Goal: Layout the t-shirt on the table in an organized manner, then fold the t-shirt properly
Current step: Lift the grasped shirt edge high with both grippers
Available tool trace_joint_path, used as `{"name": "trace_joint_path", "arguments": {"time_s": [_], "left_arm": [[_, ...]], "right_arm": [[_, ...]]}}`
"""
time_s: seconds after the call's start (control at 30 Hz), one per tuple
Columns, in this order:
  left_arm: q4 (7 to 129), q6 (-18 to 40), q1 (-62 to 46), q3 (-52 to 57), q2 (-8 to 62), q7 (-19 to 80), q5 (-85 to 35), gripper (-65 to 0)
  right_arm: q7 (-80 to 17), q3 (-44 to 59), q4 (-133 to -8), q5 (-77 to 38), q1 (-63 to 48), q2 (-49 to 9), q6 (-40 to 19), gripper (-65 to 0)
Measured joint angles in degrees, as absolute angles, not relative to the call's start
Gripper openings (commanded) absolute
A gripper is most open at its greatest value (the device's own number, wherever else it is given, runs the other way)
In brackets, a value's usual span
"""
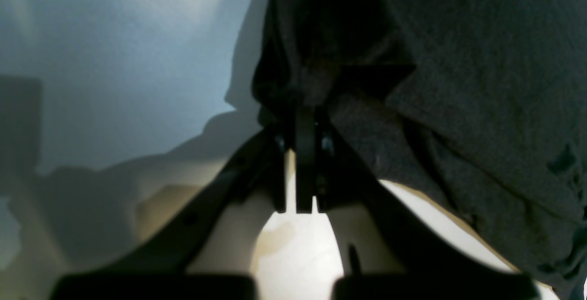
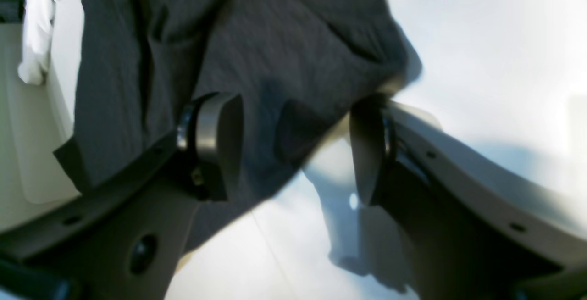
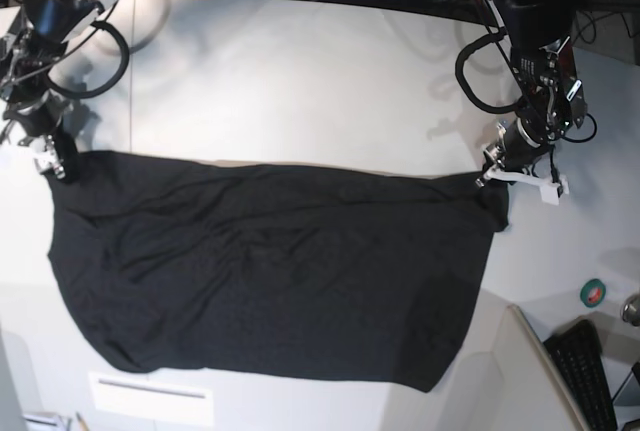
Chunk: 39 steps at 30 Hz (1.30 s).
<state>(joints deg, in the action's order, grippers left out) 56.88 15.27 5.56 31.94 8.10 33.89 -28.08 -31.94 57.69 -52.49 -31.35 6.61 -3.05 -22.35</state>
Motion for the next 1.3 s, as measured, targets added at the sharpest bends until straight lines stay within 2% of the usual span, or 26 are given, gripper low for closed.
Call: {"name": "trace_joint_path", "arguments": {"time_s": [0.07, 0.13, 0.23, 0.43, 0.47, 0.57, 0.7, 0.87, 1.0, 1.1, 1.3], "left_arm": [[56.9, 15.3, 5.5, 31.9, 8.1, 34.1, -28.1, -65.0], [57.0, 15.3, 5.5, 31.9, 8.1, 34.1, -28.1, -65.0], [57.0, 15.3, 5.6, 31.8, 8.1, 34.1, -28.1, -65.0], [59.8, 14.7, 5.0, 31.6, 8.0, 35.6, -27.2, -65.0], [61.5, 12.7, 4.4, 31.4, 7.9, 35.7, -27.5, -65.0], [67.0, 7.2, 3.6, 31.5, 7.9, 40.7, -27.0, -65.0], [74.4, 7.0, 5.1, 31.5, 7.9, 47.3, -27.5, -65.0], [77.5, 6.8, 11.6, 31.6, 8.0, 53.1, -27.1, -65.0], [77.4, 6.9, 20.4, 31.6, 7.7, 58.2, -20.9, -65.0], [77.4, 7.0, 26.3, 30.1, 7.7, 58.1, -16.6, -65.0], [77.5, 7.3, 32.1, 23.1, 7.4, 58.5, -13.3, -65.0]], "right_arm": [[-30.9, 57.6, -49.7, -31.4, 7.6, -4.4, -22.7, -32.1], [-30.6, 57.6, -47.6, -31.4, 8.1, -5.7, -23.0, -40.2], [-30.7, 57.6, -46.7, -30.6, 8.2, -6.3, -22.3, -65.0], [-35.9, 57.5, -46.3, -28.4, 10.9, -8.2, -20.6, -65.0], [-38.2, 57.5, -46.5, -28.3, 11.4, -9.0, -20.5, -65.0], [-44.6, 57.5, -51.5, -28.0, 12.5, -10.5, -20.3, -65.0], [-51.4, 57.5, -60.8, -28.0, 15.2, -10.7, -15.9, -65.0], [-54.8, 49.1, -66.0, -28.5, 19.8, -11.9, -11.6, -65.0], [-55.2, 43.7, -66.9, -28.5, 25.8, -13.6, -6.9, -65.0], [-55.1, 41.3, -65.9, -28.6, 30.2, -15.6, -5.1, -65.0], [-55.2, 38.2, -63.4, -28.9, 37.2, -18.3, -4.9, -65.0]]}}
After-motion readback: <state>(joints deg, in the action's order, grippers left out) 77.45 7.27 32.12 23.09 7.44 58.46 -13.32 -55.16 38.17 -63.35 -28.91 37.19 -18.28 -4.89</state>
